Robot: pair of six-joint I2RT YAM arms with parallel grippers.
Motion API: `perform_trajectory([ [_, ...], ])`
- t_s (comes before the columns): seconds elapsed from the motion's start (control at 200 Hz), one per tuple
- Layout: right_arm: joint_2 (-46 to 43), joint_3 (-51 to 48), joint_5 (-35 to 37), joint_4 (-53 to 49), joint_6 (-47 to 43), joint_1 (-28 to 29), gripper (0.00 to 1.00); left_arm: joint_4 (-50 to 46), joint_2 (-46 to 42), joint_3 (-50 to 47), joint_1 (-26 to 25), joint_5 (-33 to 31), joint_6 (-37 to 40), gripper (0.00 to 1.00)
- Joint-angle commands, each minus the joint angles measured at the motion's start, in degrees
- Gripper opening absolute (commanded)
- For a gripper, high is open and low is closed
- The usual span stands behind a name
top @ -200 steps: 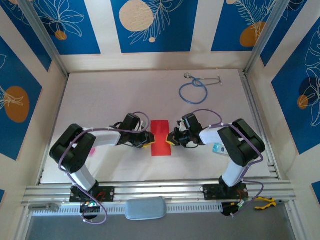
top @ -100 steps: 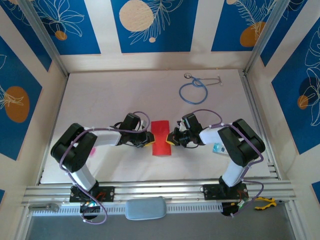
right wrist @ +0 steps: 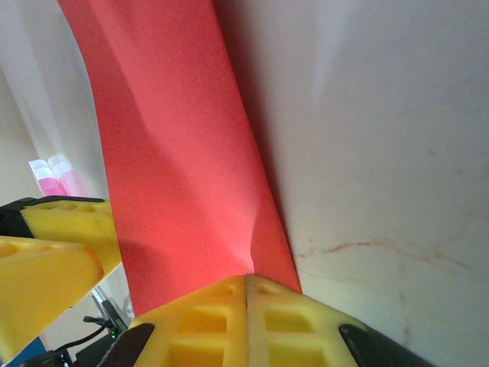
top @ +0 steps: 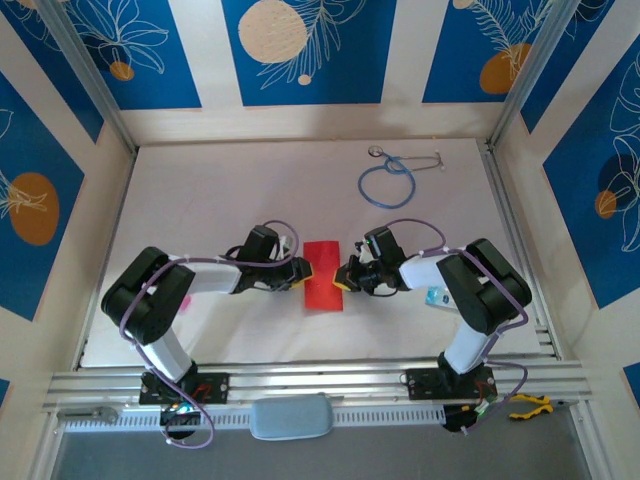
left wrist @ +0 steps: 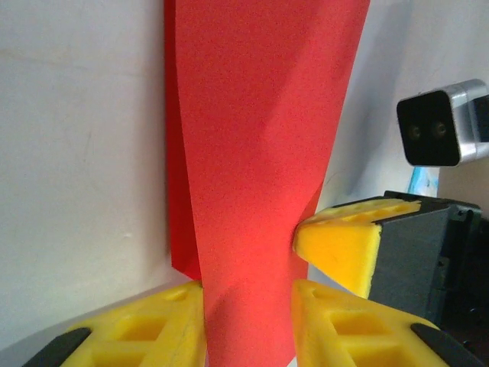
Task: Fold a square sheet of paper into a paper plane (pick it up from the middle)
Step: Third fold the triangle at the center of the table.
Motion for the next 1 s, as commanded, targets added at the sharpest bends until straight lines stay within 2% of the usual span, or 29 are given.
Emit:
perform_trajectory([
  [0.0,-0.3,-1.7,2.4,-5.7,-0.5,-0.5,0.04,2.6,0.9,-0.1,0.7,0.9,-0.8,0.34],
  [0.185,-0.5,-1.7,1.9,-5.4,-0.7,-0.5,0.05,2.9,1.6,-0.3,0.9,1.5,-1.5,0.27],
  [0.4,-2.5,-0.6,1.3,-6.7,-3.4,-0.6,0.09,1.4,1.2,-0.7,1.0,0.9,-2.3,0.03],
  [0.475,-5.3,-0.4,2.1,-7.5,-5.2,-0.3,0.16,0.9,0.1,-1.1,0.9,0.5,-3.1,0.01],
  [0.625,-14.1,-0.3,6.2,-11.4,-11.1,1.6,0.39,0.3,-2.8,-2.6,1.0,-1.1,-6.1,0.0],
  [0.8,-22.1,0.7,17.0,-17.3,-20.2,7.6,0.43,0.2,-4.9,-2.9,0.9,-2.0,-8.2,0.0],
  [0.935,-26.6,-2.2,32.2,-11.9,-34.5,19.7,0.45,-0.5,-4.6,-1.7,1.0,-1.4,-8.2,0.0],
  [0.995,-27.5,-4.1,36.7,-7.9,-41.1,24.6,0.48,-0.7,-4.4,-1.3,1.0,-1.4,-8.3,0.0],
])
